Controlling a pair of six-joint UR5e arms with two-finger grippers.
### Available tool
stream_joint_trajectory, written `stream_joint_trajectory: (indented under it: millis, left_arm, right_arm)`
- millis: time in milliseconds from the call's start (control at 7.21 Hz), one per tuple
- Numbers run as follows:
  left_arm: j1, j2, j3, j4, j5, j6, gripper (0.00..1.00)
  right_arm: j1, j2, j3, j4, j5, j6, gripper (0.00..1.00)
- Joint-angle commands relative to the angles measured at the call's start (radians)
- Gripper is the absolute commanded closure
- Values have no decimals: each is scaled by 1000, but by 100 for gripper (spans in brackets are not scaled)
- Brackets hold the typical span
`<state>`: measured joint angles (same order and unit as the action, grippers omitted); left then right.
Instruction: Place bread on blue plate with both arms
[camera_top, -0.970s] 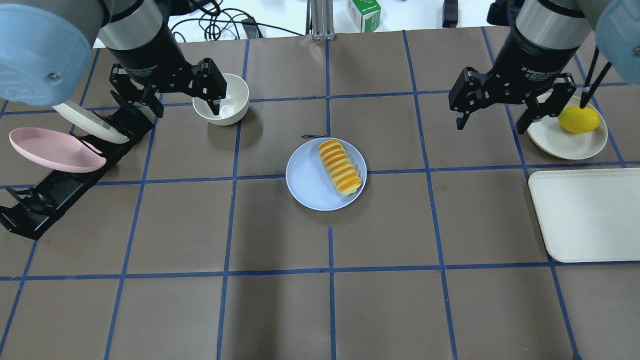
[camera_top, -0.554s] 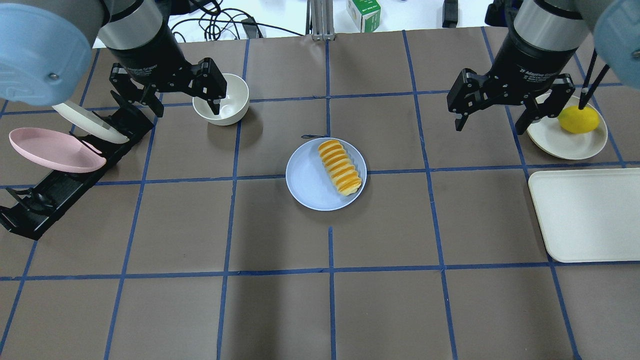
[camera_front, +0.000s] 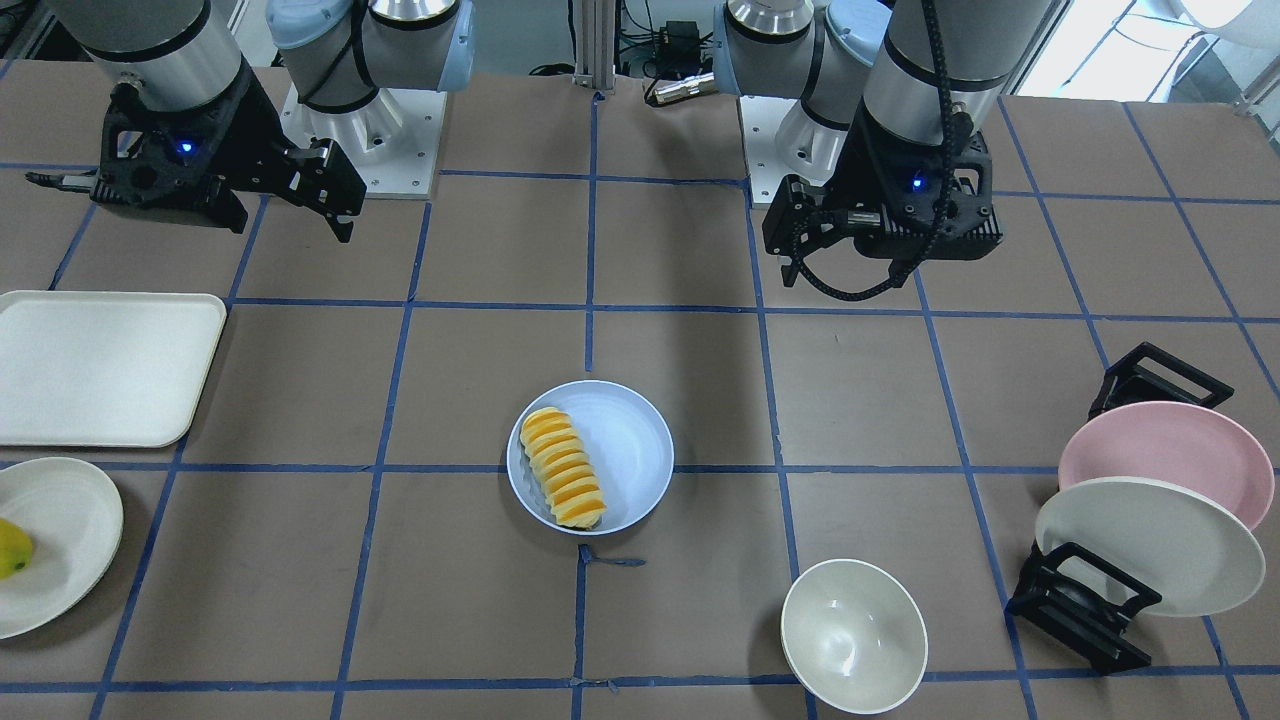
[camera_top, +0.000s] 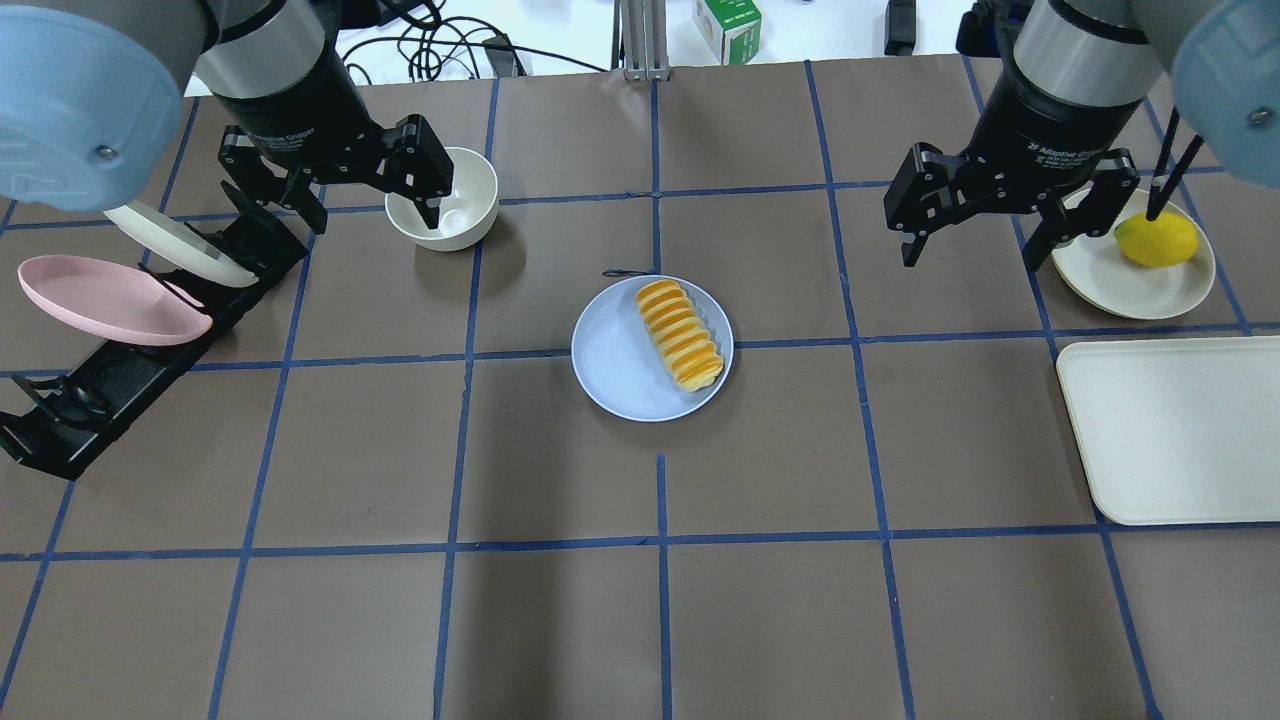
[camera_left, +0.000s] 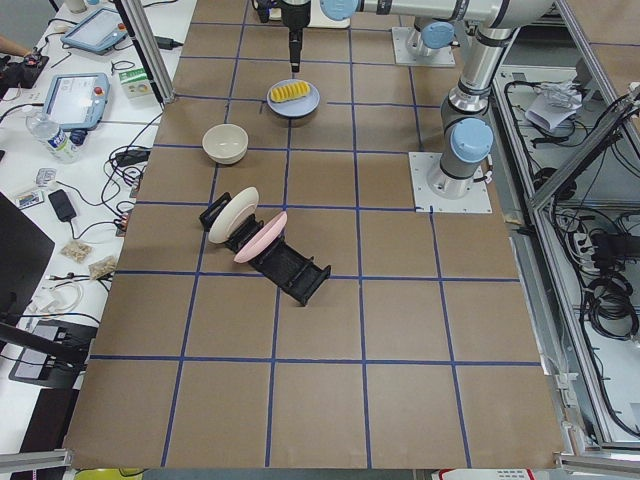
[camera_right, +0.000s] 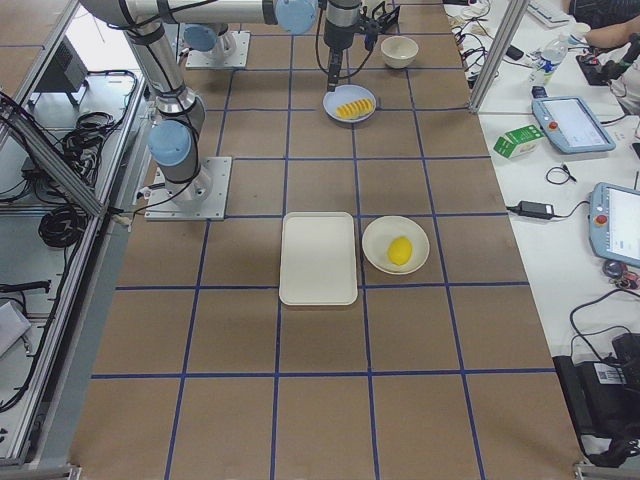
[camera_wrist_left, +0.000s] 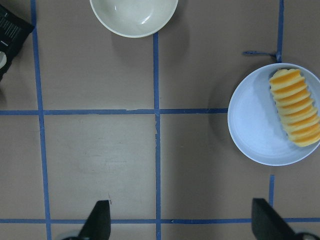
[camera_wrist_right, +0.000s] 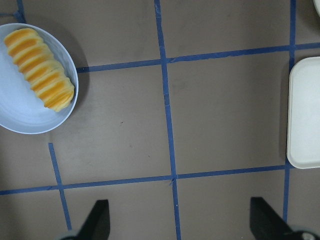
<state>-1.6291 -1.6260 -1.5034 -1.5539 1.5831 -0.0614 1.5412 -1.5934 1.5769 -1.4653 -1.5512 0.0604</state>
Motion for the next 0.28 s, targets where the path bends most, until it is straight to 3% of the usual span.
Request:
stream_joint_trajectory:
  millis: [0,139]
  left_arm:
    - [0,0,0,0,0,0,0]
    - [0,0,0,0,0,0,0]
  right_arm:
    - [0,0,0,-3,2,1,0]
    - [0,1,0,-3,0,1,0]
